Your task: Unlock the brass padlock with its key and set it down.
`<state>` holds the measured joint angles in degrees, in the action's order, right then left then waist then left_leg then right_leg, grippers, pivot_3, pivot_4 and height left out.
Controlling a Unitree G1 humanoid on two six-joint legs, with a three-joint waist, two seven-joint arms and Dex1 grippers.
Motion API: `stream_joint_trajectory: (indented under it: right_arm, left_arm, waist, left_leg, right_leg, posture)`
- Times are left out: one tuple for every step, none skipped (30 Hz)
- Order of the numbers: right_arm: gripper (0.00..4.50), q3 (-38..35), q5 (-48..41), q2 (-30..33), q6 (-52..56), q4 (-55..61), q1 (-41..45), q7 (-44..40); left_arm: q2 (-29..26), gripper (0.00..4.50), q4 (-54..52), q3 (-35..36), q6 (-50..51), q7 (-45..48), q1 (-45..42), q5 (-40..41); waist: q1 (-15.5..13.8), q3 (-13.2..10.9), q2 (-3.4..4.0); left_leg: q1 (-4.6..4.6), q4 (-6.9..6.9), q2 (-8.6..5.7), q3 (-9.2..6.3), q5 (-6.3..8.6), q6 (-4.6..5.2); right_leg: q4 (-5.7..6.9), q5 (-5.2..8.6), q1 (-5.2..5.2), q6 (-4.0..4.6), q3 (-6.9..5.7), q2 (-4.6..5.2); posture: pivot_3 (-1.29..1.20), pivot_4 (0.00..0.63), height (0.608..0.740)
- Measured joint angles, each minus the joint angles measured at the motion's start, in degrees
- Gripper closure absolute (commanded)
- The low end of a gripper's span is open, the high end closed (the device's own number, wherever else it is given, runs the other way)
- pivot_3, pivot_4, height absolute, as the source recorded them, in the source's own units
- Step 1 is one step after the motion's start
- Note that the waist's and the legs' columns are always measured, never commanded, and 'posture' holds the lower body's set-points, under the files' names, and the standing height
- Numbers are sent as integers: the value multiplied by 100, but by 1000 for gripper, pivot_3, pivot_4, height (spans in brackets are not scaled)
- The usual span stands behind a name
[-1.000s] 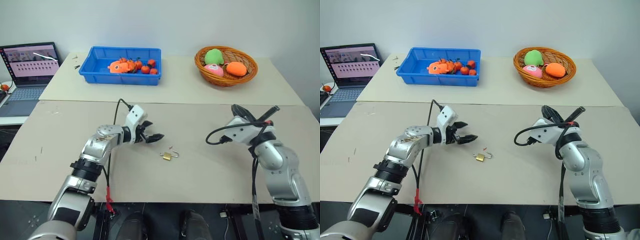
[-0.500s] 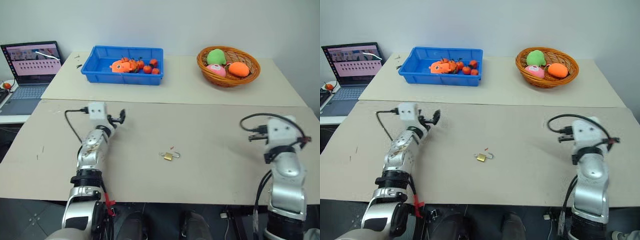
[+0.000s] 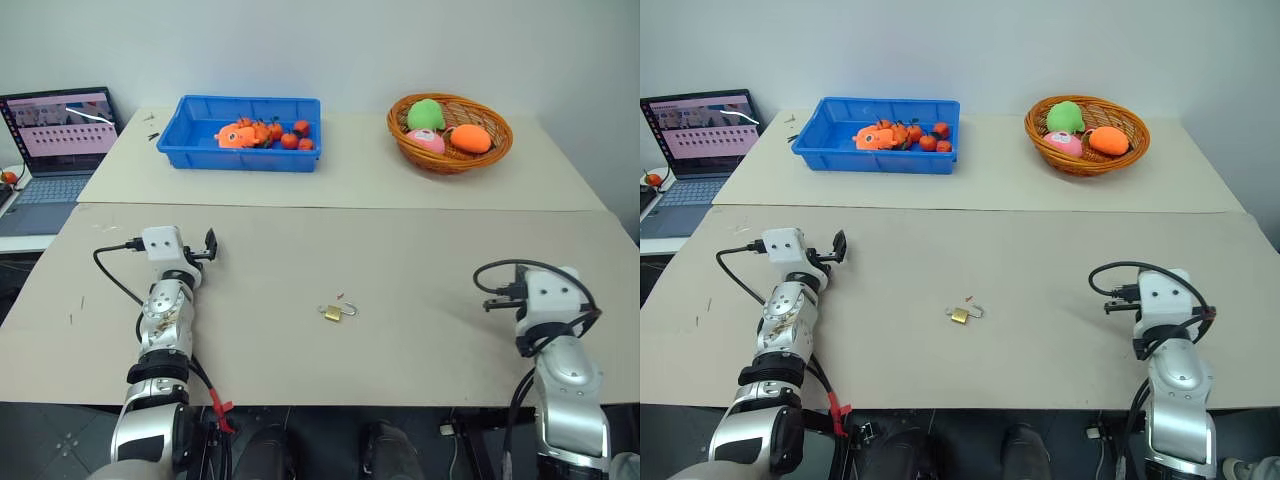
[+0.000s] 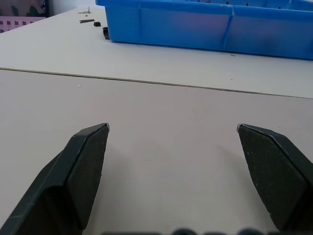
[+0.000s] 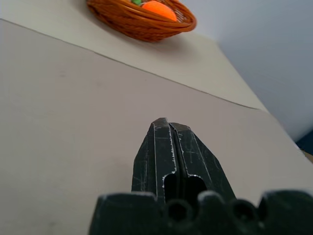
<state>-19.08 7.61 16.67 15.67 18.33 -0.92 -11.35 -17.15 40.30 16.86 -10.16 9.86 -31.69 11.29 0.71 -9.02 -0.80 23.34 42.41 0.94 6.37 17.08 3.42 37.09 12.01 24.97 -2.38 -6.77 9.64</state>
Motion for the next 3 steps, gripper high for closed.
stream_joint_trajectory:
  right_arm:
    - [4500, 53, -7, -14, -40, -45, 4, 15]
    - [4500, 84, -13, -25, -64, -103, 16, 28]
    - [4500, 106, -21, -25, -79, -168, 31, 38]
  left_arm:
    - [17, 28, -2, -7, -15, -1, 1, -4]
    - [43, 28, -11, -14, -42, 0, 7, -4]
    - [65, 28, -26, -18, -83, 0, 22, -5]
  waist:
    - [0, 0, 1]
    - [-3, 1, 1]
    - [-9, 1, 1]
  left_leg:
    - [0, -1, 0, 1, 0, 0]
    - [1, -1, -1, 1, 0, 0]
    - [1, -1, -1, 1, 1, 1]
  right_leg:
    - [0, 0, 0, 0, 0, 0]
    - [0, 0, 0, 0, 0, 1]
    - [-1, 0, 0, 0, 0, 2]
  posture:
    - [0, 150, 692]
    - [0, 150, 692]
    - [0, 150, 692]
